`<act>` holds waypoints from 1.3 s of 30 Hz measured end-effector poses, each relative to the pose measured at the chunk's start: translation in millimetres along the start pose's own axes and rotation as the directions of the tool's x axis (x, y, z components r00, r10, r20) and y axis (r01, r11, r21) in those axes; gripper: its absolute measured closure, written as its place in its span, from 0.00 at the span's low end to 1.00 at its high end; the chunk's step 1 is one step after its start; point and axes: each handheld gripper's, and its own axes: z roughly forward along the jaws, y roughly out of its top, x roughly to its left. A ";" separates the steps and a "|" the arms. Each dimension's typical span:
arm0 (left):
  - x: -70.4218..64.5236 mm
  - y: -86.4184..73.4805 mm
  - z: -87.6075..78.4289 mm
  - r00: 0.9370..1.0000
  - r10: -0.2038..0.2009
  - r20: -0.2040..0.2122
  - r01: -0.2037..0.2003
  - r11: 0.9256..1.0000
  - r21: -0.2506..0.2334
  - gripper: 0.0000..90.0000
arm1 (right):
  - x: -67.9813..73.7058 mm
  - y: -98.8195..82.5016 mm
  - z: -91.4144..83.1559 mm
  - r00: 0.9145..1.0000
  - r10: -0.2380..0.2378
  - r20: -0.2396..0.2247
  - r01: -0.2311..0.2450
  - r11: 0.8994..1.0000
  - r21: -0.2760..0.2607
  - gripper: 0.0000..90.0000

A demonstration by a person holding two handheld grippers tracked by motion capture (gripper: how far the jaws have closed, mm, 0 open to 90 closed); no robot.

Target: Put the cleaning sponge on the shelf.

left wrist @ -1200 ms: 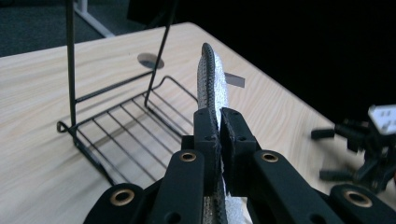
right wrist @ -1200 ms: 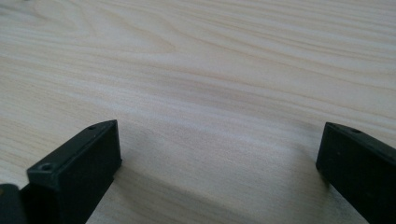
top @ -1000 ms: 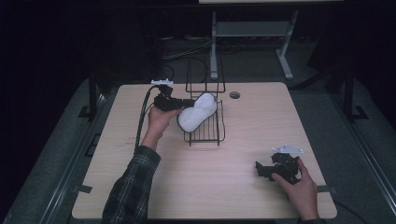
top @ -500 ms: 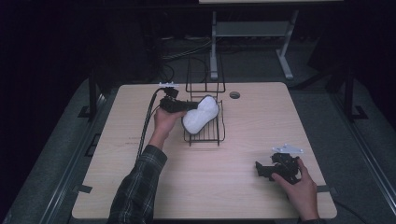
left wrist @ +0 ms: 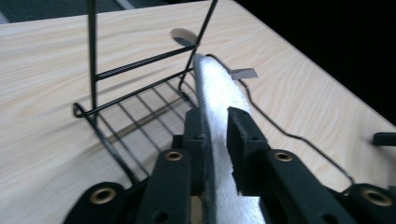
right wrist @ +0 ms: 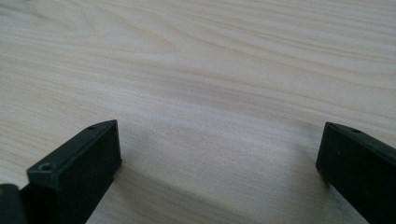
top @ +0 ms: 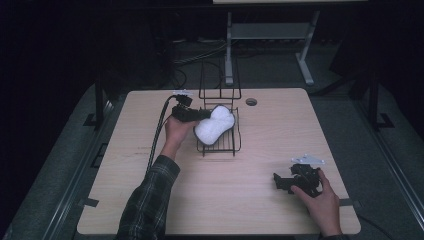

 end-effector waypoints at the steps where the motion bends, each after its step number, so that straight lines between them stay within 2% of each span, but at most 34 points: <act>1: 0.1 -0.1 -1.2 1.000 -0.002 -0.006 0.002 1.000 -0.004 0.80 | 0.0 0.0 0.0 1.000 0.000 0.000 0.000 1.000 0.000 0.00; 2: 0.1 -0.4 -2.5 1.000 -0.007 -0.010 0.007 1.000 -0.011 0.80 | 0.0 0.0 0.0 1.000 0.000 0.000 0.000 1.000 0.000 0.00; 5: 0.5 -1.9 -8.0 1.000 0.011 -0.017 -0.011 1.000 -0.012 0.82 | 0.0 0.0 0.0 1.000 0.000 0.000 0.000 1.000 0.000 0.00; 9: -2.2 -5.2 -16.2 0.999 0.041 0.005 -0.041 0.999 0.009 0.99 | 0.0 0.0 0.0 1.000 0.000 0.000 0.000 1.000 0.000 0.00; 13: -10.4 -7.5 -22.0 0.996 0.087 0.011 -0.087 0.996 0.035 1.00 | 0.0 0.0 0.0 1.000 0.000 0.000 0.000 1.000 0.000 0.00; 18: -19.9 -15.4 -27.7 0.992 0.122 0.017 -0.123 0.991 0.045 1.00 | 0.0 0.0 0.0 1.000 -0.001 0.000 0.001 1.000 0.000 0.00; 23: -25.7 -27.3 -27.9 0.991 0.128 0.031 -0.130 0.990 0.055 1.00 | 0.0 -0.1 0.0 1.000 -0.001 0.000 0.001 1.000 -0.001 0.00; 32: -34.7 -48.5 -17.2 0.990 0.135 0.045 -0.139 0.983 0.121 1.00 | 0.1 -0.1 -0.1 1.000 0.000 0.000 0.000 1.000 0.000 0.00; 39: -40.5 -52.5 -13.8 0.989 0.129 0.070 -0.137 0.983 0.118 1.00 | 0.2 -0.2 -0.1 1.000 0.000 0.000 0.000 1.000 0.000 0.00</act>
